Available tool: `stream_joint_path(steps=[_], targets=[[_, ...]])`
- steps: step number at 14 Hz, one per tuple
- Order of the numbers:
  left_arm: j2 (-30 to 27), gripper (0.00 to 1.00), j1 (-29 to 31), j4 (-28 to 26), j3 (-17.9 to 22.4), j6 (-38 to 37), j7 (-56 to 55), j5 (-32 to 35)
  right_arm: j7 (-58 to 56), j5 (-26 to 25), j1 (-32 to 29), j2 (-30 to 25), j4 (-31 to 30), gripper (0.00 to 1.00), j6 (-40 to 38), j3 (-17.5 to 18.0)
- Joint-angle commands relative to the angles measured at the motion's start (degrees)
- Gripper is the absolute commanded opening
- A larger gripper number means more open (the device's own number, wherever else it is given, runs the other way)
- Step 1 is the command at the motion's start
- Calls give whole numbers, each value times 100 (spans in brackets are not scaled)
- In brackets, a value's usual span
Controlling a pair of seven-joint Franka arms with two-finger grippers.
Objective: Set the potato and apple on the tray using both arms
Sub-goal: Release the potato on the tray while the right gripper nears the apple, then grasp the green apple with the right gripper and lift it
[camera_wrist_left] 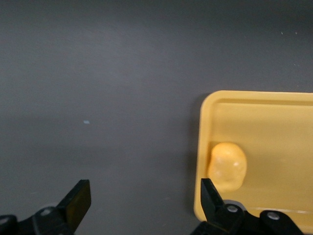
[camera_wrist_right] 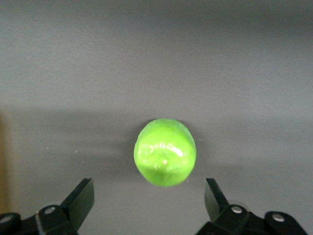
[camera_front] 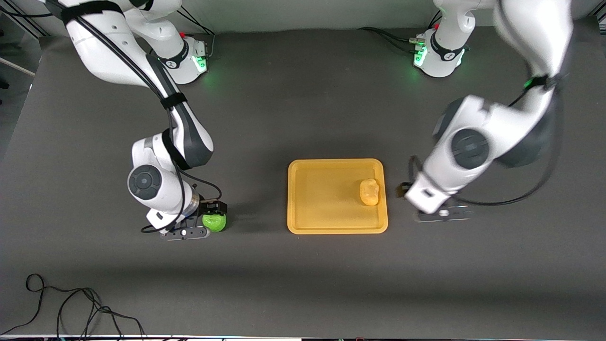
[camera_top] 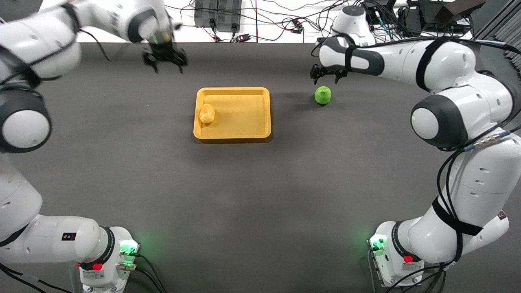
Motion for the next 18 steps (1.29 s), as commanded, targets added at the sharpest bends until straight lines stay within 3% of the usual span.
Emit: stream_joint_path(steps=[1,3,5,8,15,18], targets=[[-769,100,516,-94,-31,-566,849,-248,134,-11,34,48,-422,100,725,-16],[-1261,100,1235,-225,-5,-778,1858,-1046,126,-20,43,162,-590,100,1122,-16],[-1640,100,1686,-497,-5,-787,2311,-1313,134,-37,52,189,-582,100,1141,-25],[-2203,100,1714,-866,13,-902,2294,-1322,134,-55,43,268,-582,100,1237,-25],[-2248,100,1872,-964,57,-928,2391,-1340,126,-64,34,444,-591,100,1519,-25],[-2248,100,1723,-955,214,-945,2400,-1401,126,-64,16,471,-573,39,1519,-25]])
